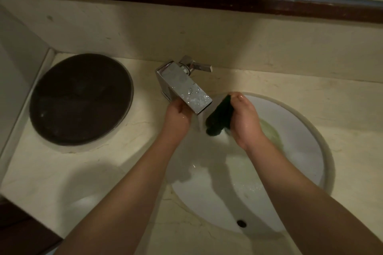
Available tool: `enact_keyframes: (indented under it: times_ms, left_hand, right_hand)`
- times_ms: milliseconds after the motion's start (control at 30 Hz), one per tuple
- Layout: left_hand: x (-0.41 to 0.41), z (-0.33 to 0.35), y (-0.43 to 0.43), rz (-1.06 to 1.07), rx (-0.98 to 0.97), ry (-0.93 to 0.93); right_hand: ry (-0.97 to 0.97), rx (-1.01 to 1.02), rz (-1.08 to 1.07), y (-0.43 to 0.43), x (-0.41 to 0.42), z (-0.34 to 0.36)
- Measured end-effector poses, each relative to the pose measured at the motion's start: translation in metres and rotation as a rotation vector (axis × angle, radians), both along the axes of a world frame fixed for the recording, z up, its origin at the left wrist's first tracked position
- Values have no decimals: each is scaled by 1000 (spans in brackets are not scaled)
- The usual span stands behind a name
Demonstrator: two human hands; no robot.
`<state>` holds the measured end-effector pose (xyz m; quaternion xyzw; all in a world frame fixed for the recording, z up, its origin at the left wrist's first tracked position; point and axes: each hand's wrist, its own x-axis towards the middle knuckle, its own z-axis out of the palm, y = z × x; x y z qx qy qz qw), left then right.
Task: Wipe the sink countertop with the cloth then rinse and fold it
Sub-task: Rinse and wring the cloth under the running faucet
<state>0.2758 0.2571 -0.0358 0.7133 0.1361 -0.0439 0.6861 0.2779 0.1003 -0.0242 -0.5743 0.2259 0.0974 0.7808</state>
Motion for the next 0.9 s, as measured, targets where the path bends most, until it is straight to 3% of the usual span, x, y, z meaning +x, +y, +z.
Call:
enact_keyframes:
  times_ms: [133,200,267,433,500,567,667,800,900]
  left_hand:
    - [-11,-9,-5,-530,281,76]
    - [-12,-14,-9,-397,388,124]
    - [-9,-12,-10,-206,315,186]
    - [-12,-21,-5,-385,390,197]
    - [-14,-20,-5,-273,295,190]
    - [-16,-16,-3,-105,241,131]
    - [-12,-6,5,-1,283,-34]
    - [-1,6,0,58,98,-38]
    - [1,13,-2,46,-10,-7]
  right_hand:
    - [5,92,8,7,-3,6]
    - [-25,150,-7,5,0,12]
    - [-30,209,-9,0,1,13]
    - [136,577,-119,14,1,13]
    - [159,566,-170,16,6,8]
    - [90,365,-162,7,12,2]
    - [-39,-119,-32,-5,14,-1]
    - [-255,-683,380,-8,3,-18]
    - [-301,-919,647,-7,-9,-39]
